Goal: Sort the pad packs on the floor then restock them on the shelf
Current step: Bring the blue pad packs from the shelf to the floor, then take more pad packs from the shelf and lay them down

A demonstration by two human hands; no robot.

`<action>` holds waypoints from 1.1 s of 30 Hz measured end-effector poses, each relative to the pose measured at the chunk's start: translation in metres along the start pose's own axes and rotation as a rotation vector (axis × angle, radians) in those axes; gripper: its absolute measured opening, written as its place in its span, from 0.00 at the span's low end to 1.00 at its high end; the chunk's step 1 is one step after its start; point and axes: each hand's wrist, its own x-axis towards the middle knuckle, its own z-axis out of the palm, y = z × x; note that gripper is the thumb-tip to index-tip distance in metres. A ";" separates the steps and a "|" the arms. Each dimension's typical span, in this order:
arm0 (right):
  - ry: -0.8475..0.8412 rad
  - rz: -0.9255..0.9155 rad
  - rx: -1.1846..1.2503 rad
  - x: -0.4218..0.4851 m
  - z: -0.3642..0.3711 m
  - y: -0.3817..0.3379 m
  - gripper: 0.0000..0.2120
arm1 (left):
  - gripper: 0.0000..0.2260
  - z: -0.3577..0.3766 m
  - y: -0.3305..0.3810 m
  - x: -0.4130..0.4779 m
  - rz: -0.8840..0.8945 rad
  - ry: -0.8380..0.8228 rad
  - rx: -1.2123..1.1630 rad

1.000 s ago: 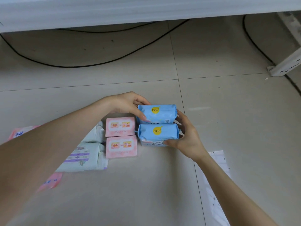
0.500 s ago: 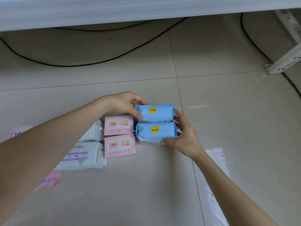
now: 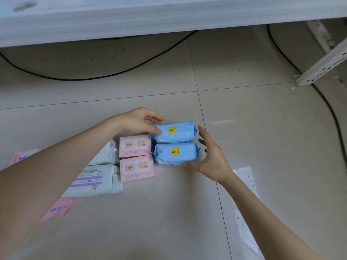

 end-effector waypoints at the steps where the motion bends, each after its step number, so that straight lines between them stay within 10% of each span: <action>1: -0.001 -0.001 -0.028 -0.003 -0.003 -0.002 0.53 | 0.24 -0.001 0.002 -0.002 -0.001 0.036 0.006; 10: 0.007 -0.029 -0.540 -0.042 -0.032 -0.060 0.41 | 0.27 0.004 0.025 -0.068 0.115 0.414 0.586; 33: -0.184 -0.052 -0.999 -0.208 -0.164 -0.417 0.36 | 0.29 -0.076 0.263 -0.417 -0.130 0.274 1.026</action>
